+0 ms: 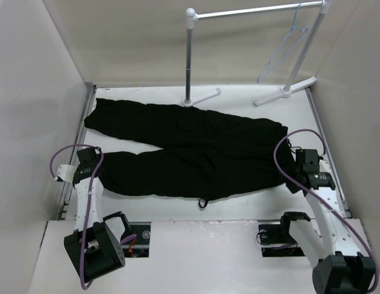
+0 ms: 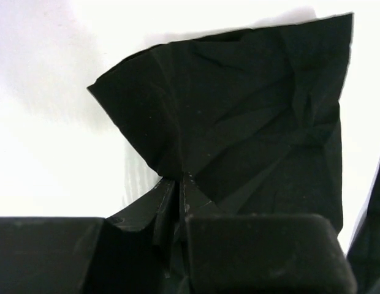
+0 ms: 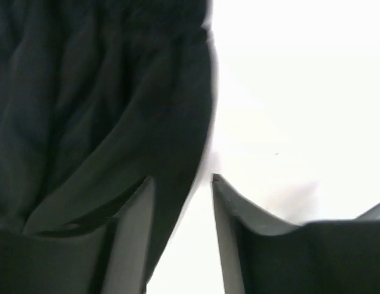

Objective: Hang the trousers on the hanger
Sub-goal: Fold the trousers at the center of the board.

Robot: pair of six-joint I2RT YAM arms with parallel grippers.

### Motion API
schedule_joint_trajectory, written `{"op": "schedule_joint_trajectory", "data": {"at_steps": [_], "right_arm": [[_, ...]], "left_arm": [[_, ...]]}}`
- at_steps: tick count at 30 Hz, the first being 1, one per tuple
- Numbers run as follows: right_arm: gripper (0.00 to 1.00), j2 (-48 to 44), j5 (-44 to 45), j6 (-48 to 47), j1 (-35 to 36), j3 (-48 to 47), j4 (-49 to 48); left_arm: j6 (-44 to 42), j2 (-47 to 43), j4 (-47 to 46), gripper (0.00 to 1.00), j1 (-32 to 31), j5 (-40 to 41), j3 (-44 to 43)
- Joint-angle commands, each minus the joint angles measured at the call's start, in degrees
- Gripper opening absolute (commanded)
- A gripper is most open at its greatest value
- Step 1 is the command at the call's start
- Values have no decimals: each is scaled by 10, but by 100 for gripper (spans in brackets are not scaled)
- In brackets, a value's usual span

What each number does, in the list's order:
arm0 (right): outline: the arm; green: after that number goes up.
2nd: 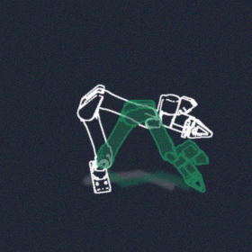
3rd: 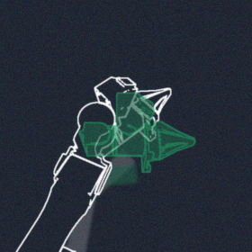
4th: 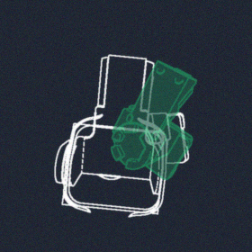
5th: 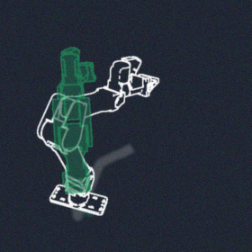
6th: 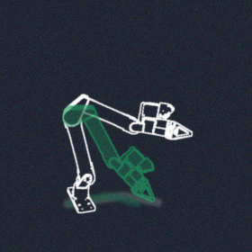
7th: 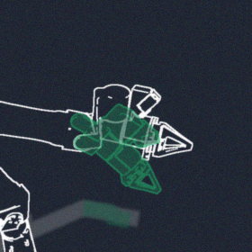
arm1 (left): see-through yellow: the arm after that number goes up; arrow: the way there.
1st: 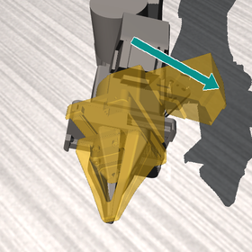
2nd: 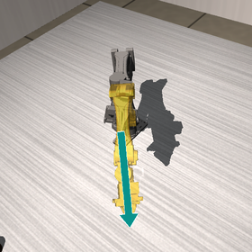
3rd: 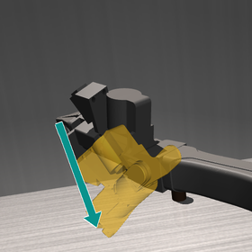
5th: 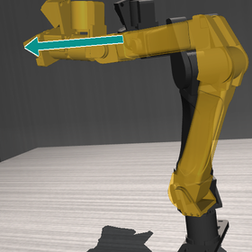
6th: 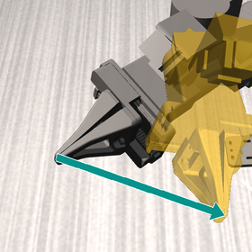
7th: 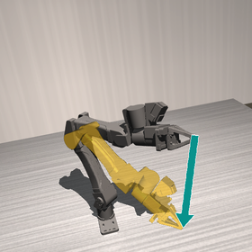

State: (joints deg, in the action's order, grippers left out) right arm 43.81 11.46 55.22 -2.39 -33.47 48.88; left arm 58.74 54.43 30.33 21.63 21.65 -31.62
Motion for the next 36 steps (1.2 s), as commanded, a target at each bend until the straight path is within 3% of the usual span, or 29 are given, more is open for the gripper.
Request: {"op": "schedule_joint_trajectory", "data": {"at_steps": [1,5,15,20,24,29,36], "right_arm": [[51,14,43,9,-35,4,-19],[51,57,36,7,-73,13,-77],[48,191,-2,29,-77,44,-200],[21,221,-9,32,-77,37,-231],[12,166,-5,23,-79,13,-193],[11,131,35,-7,-76,-54,-157],[12,217,64,-23,-64,-169,-197]], "left_arm": [[-20,6,4,4,-23,42,-39],[-33,4,-3,3,-31,52,-36],[-29,30,-18,2,-36,51,-40],[-28,39,-15,2,-29,55,-72],[-34,41,-10,2,-3,63,-112],[-35,97,-19,0,10,67,-209],[-62,269,-31,0,-49,110,-420]]}}
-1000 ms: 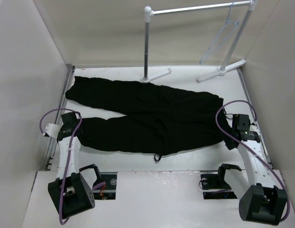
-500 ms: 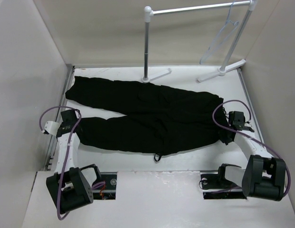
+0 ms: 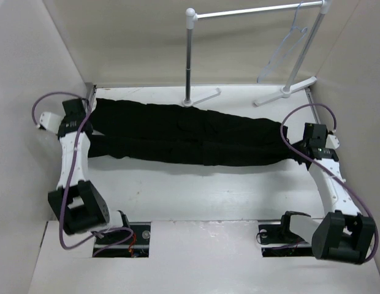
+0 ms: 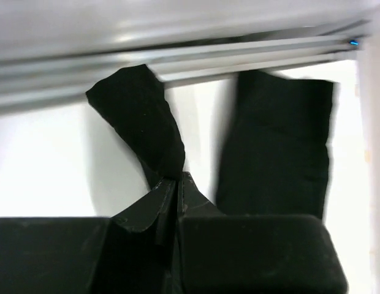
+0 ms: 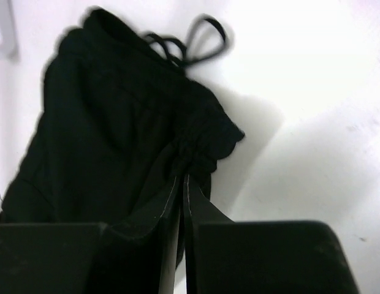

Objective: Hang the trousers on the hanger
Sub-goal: Fold the trousers at the center of the board.

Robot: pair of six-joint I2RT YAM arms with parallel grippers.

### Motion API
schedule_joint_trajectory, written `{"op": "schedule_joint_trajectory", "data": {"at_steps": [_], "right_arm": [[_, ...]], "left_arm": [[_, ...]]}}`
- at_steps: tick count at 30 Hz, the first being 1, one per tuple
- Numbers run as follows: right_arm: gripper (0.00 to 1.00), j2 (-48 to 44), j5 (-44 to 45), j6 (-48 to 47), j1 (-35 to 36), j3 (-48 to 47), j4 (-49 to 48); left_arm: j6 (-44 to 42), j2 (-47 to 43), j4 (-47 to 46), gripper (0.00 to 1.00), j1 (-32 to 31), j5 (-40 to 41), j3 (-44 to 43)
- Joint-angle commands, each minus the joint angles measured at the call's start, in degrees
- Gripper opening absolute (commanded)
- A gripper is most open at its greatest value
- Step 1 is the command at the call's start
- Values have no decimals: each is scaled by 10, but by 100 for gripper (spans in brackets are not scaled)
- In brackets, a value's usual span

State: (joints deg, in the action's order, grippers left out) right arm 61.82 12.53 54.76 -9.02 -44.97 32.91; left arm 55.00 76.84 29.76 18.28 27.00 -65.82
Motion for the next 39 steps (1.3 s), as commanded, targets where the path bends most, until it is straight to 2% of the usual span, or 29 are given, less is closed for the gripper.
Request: {"op": "schedule_joint_trajectory", "data": {"at_steps": [1,10,12,14,17,23,29,39], "right_arm": [[12,64,50,-24,6,-75,-45],[8,277,15,-37,12,-266,-65],[11,295,-13,-54,14,-287,-56],[20,284,-43,-63,42,-266,-46],[40,204,-69,-60,97,-173,-55],[57,82,-88,-34,176,-55,-4],[61,-7,-72,39,215,37,47],[62,-76,-61,106,225,80,106]], "left_arm": [[-37,76,-25,0,-22,61,-115],[-136,344,-10,1,-69,86,-459],[-149,391,10,1,-80,89,-530],[-143,408,28,1,-85,93,-550],[-110,388,22,1,-87,88,-493],[-70,301,-36,1,-80,61,-324],[-68,250,-58,1,-57,44,-237],[-70,217,-72,1,-38,19,-188]]}}
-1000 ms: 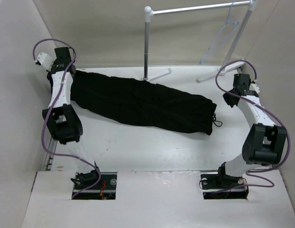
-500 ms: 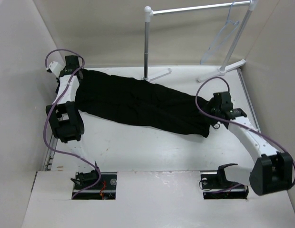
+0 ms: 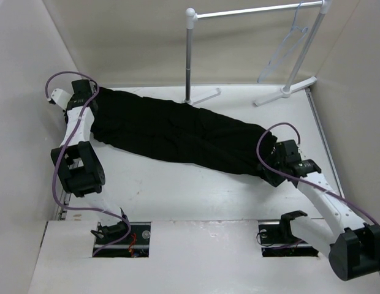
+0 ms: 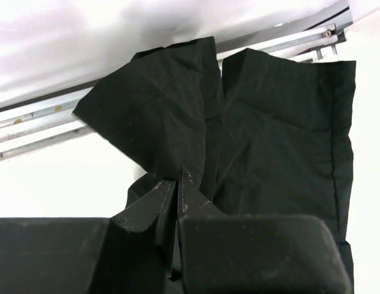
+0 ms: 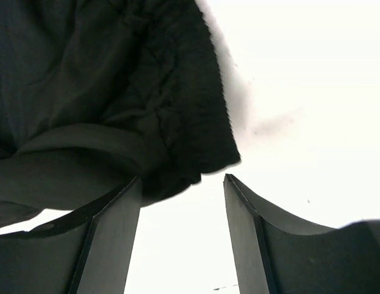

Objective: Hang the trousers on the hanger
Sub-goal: Fold the trousers at the center of the board.

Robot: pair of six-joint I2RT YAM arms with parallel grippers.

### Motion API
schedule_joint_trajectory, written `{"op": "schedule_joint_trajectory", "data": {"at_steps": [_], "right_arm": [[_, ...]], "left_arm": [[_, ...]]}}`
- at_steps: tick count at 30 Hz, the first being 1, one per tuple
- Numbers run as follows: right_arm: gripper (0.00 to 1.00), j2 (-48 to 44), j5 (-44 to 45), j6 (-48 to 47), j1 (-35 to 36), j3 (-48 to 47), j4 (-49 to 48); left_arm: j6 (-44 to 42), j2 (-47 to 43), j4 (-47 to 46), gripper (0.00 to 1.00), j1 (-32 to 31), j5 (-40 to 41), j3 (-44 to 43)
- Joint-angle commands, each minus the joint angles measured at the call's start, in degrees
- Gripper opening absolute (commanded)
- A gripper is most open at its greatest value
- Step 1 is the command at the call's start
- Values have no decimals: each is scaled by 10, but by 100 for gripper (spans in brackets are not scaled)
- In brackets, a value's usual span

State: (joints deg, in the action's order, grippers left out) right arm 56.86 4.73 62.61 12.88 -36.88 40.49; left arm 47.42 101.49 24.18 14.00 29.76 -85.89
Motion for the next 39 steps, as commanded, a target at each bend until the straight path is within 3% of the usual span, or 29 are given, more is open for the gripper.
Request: {"op": "schedule_joint_trajectory", "data": {"at_steps": [1,6,13,17,19,26,33,39], "right_arm": [[62,-39,22,28,6,-2,41],[66,-43,19,42,9,20,20],[61,11,-10,46,-7,12,-76],[27,35,9,34,-47,12,-109],[15,43,26,14,-69,1,-107],[6,20,42,-46,-106,-64,-78],[6,73,34,-78,-155,-154,-94],[6,207,17,-96,-208,-249,-145]], "left_arm": [[6,-31,-17,1,5,-11,14],[6,-33,-23,1,7,-18,21],[7,-35,-23,1,5,-18,25],[6,-48,-20,1,9,-20,37],[4,-59,-19,1,16,-20,45],[3,-101,-23,1,24,-24,48],[0,-67,-14,1,-2,-17,-58],[-13,89,9,0,-24,2,-264]]}}
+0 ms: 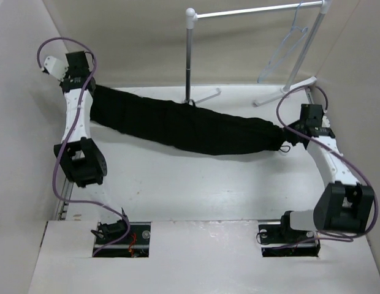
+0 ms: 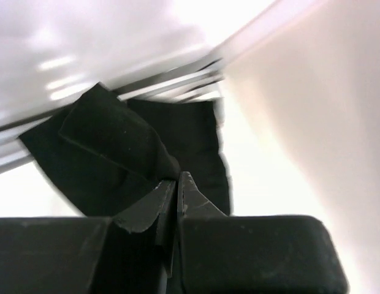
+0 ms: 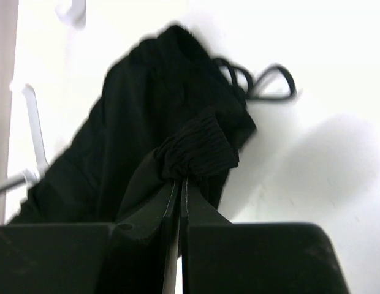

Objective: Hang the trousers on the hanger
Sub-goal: Fold the trousers at the center of the board.

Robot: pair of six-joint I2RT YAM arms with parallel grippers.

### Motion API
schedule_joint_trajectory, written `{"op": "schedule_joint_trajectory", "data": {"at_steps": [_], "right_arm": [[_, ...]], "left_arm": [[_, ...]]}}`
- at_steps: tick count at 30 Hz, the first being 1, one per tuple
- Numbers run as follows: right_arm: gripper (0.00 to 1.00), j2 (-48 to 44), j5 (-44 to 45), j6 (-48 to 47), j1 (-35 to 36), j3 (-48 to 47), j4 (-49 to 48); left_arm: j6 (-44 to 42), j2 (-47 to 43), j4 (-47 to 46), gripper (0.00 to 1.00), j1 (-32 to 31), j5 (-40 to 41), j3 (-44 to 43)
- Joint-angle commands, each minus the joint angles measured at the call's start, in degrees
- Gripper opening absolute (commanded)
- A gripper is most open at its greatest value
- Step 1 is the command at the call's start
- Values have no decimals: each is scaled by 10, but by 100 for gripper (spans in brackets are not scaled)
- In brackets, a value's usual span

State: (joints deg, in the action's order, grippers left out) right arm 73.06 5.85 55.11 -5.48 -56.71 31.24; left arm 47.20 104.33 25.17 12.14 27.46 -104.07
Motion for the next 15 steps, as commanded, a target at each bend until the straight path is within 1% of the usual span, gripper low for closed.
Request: {"op": "schedule_joint_trajectory", "data": {"at_steps": [1,3,6,9,10,13,15], "right_arm": [[6,63,3,-21,-30,-65,-56],[6,122,-3,-26,-40,-112,-67],[8,212,-3,-26,-42,-182,-72],[13,306,0,-20,-39,-264,-67],[17,333,4,-16,-39,-289,-64],[39,372,22,-3,-31,-331,-64],[50,372,36,-1,-20,-339,-66]], "left_arm": [[-12,86,5,0,-5,24,-115],[-19,166,26,1,-8,15,-211],[-25,260,35,4,-12,3,-305],[-25,326,15,12,-15,-4,-351],[-26,340,-1,18,-17,-6,-358],[-32,355,-58,38,-17,-28,-368],[-33,353,-74,44,-16,-46,-379]]}}
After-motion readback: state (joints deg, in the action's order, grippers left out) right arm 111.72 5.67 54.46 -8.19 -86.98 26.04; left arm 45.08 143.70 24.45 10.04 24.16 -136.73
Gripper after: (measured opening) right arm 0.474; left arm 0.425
